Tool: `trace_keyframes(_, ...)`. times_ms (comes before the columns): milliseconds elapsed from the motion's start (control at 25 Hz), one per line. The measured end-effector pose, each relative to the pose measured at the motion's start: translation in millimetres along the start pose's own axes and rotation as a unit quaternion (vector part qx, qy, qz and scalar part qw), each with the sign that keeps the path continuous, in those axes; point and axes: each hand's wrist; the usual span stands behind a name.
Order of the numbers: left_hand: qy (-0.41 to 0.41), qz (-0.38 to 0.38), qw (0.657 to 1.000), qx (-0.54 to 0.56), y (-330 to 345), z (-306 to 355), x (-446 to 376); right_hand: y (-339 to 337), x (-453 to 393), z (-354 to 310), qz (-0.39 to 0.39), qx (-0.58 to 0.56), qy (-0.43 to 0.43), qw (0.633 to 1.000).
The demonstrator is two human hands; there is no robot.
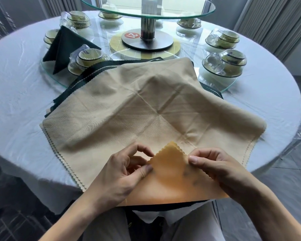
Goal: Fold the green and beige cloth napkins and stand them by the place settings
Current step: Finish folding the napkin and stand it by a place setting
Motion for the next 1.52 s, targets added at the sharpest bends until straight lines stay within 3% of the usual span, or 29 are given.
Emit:
trace_keyframes(280,0.048,-0.032,0.998,-0.039,0,3,-1,3,3,-7,0.033,0.020,0.032,0.999)
trace_keyframes(440,0.086,-0.052,0.995,-0.022,-8,1,-2,8,4,-12,0.082,-0.011,-0.010,0.996)
trace_keyframes(520,0.099,-0.098,0.990,0.003,-14,0,0,11,6,-14,0.083,-0.017,-0.034,0.996)
trace_keyframes(640,0.071,-0.140,0.987,0.020,-23,0,2,15,9,-15,0.039,0.038,-0.042,0.998)
trace_keyframes(800,0.037,-0.141,0.989,0.010,-31,7,-4,18,17,-20,-0.020,0.169,-0.020,0.985)
trace_keyframes(920,0.035,-0.107,0.994,0.006,-40,17,-22,18,17,-24,0.037,0.255,-0.016,0.966)
trace_keyframes(1000,0.065,-0.055,0.993,-0.082,-44,21,-37,17,8,-30,0.111,0.292,-0.038,0.949)
trace_keyframes(1080,0.149,0.000,0.951,-0.271,-44,22,-44,16,-6,-44,0.176,0.289,-0.087,0.937)
trace_keyframes(1200,0.242,-0.010,0.880,-0.408,-38,15,-37,7,-36,-78,0.324,0.252,-0.172,0.896)
trace_keyframes(1320,0.228,-0.055,0.830,-0.506,-35,-12,-31,-4,-62,-99,0.489,0.309,-0.195,0.792)
trace_keyframes(1440,0.183,-0.054,0.812,-0.552,-43,-30,-37,0,-63,-72,0.563,0.377,-0.226,0.700)
trace_keyframes(1520,0.167,-0.038,0.813,-0.557,-43,-32,-46,4,-53,-48,0.579,0.363,-0.251,0.685)
Point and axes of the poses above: each hand's wrist, its own x-axis away from the middle knuckle, its own y-axis out of the palm, z = x × y, and after that the axes turned 8 degrees about y, right-handed
